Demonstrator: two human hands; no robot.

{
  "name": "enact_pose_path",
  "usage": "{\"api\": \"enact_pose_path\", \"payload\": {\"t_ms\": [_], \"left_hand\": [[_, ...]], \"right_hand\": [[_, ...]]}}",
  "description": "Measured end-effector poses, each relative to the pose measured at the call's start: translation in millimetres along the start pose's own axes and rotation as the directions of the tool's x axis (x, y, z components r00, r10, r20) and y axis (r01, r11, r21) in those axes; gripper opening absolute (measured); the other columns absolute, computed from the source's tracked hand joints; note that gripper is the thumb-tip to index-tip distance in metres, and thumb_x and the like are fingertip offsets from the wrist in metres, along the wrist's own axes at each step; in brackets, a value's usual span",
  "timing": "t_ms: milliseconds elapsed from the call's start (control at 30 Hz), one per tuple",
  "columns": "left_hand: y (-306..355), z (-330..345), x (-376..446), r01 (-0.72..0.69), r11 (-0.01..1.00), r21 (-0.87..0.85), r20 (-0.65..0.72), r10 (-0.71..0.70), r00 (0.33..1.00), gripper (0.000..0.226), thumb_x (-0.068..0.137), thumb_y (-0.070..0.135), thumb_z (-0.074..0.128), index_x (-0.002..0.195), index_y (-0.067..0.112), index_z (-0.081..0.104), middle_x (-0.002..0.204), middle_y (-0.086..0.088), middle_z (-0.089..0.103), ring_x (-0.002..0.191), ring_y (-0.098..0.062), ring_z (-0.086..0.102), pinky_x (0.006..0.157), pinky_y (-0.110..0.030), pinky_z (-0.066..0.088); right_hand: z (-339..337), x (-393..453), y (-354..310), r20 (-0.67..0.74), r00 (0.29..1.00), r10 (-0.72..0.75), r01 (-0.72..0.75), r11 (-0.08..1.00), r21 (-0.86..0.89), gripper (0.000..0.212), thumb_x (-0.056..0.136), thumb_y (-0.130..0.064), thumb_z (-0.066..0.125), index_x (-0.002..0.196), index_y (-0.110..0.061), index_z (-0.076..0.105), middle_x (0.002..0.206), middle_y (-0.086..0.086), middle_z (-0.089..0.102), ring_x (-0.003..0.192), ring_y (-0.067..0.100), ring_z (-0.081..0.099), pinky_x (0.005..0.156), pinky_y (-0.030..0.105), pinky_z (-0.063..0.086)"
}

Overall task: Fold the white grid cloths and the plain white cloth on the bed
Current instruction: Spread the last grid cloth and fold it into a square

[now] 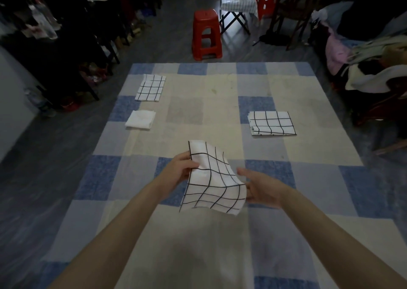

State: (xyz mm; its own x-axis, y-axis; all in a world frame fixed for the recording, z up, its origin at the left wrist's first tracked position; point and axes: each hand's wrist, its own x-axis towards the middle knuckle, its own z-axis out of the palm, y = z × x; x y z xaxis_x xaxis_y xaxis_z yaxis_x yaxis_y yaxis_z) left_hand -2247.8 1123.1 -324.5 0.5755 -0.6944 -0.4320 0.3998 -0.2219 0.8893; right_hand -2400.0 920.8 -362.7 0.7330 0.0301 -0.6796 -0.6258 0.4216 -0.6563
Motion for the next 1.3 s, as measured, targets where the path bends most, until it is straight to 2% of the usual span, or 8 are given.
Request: {"api": "enact_pose_path", "payload": {"t_ms": [100,167,333,433,700,1133,1200,1300], "left_hand": [[1,-7,5,0.012,0.996,0.083,0.01,-0.013,1.0,0.027,0.088,0.007,0.057,0.113,0.008,0.067,0.109,-0.012,0.072,0.097,-0.024,0.068,0.083,-0.033,0.054],[7,-9,10,-0.009,0.977,0.214,-0.043,0.018,0.999,0.021,0.098,0.007,0.051,0.113,0.008,0.065,0.099,-0.006,0.072,0.085,-0.013,0.068,0.07,-0.024,0.054],[30,-13,18,-0.172,0.899,0.403,-0.19,0.266,0.945,0.011,0.099,0.014,0.051,0.092,0.012,0.059,0.069,-0.001,0.064,0.058,-0.008,0.058,0.057,-0.018,0.046],[25,-12,20,-0.212,0.857,0.47,-0.22,0.347,0.912,0.006,0.097,0.017,0.056,0.092,0.018,0.057,0.06,0.003,0.062,0.053,-0.007,0.055,0.05,-0.016,0.041],[-85,-18,13,0.051,0.663,0.747,-0.204,0.156,0.967,0.022,0.095,0.024,0.056,0.114,0.025,0.047,0.062,-0.005,0.065,0.059,-0.021,0.062,0.057,-0.037,0.048],[-131,-11,4,0.078,0.689,0.721,-0.229,0.131,0.965,0.05,0.086,0.022,0.069,0.13,0.024,0.044,0.073,0.006,0.062,0.069,-0.007,0.06,0.064,-0.025,0.048],[-136,-8,5,0.039,0.532,0.846,-0.203,0.254,0.946,0.049,0.082,0.019,0.07,0.126,0.021,0.048,0.089,0.005,0.06,0.08,-0.012,0.059,0.067,-0.029,0.047],[-149,2,12,-0.161,0.094,0.983,0.087,0.53,0.843,0.054,0.064,0.001,0.069,0.113,0.02,0.055,0.11,-0.002,0.056,0.097,-0.022,0.053,0.077,-0.031,0.045]], "right_hand": [[5,6,0,-0.017,0.999,0.043,-0.044,0.998,-0.042,0.044,0.091,-0.03,0.062,0.129,-0.008,0.054,0.119,0.017,0.067,0.107,0.029,0.065,0.099,0.043,0.048],[7,13,-6,-0.206,0.976,-0.075,0.061,0.995,-0.074,0.045,0.089,-0.016,0.065,0.131,-0.005,0.052,0.113,0.017,0.068,0.091,0.025,0.067,0.085,0.038,0.054],[12,12,-24,-0.491,0.717,-0.495,0.457,0.865,-0.206,0.041,0.086,-0.006,0.068,0.124,-0.01,0.053,0.093,0.007,0.073,0.081,0.016,0.071,0.073,0.029,0.057],[13,5,-12,-0.489,0.623,-0.611,0.507,0.791,-0.343,0.037,0.086,-0.011,0.067,0.119,-0.018,0.053,0.089,0.016,0.072,0.083,0.032,0.069,0.074,0.043,0.056],[-4,13,91,-0.488,0.748,-0.45,0.136,0.823,-0.551,0.052,0.081,-0.011,0.07,0.127,-0.018,0.048,0.067,0.003,0.06,0.06,0.01,0.054,0.056,0.017,0.042],[-3,20,107,-0.488,0.768,-0.415,-0.073,0.7,-0.71,0.045,0.085,-0.022,0.064,0.124,-0.021,0.043,0.075,-0.003,0.062,0.071,0.01,0.059,0.065,0.033,0.051],[-1,21,109,-0.488,0.747,-0.452,-0.064,0.681,-0.73,0.046,0.083,-0.018,0.062,0.124,-0.021,0.043,0.089,-0.001,0.062,0.081,0.012,0.058,0.07,0.033,0.05],[7,26,113,-0.446,0.626,-0.64,-0.109,0.494,-0.862,0.054,0.08,-0.006,0.056,0.133,-0.013,0.044,0.113,0.008,0.05,0.1,0.024,0.049,0.076,0.034,0.047]]}}
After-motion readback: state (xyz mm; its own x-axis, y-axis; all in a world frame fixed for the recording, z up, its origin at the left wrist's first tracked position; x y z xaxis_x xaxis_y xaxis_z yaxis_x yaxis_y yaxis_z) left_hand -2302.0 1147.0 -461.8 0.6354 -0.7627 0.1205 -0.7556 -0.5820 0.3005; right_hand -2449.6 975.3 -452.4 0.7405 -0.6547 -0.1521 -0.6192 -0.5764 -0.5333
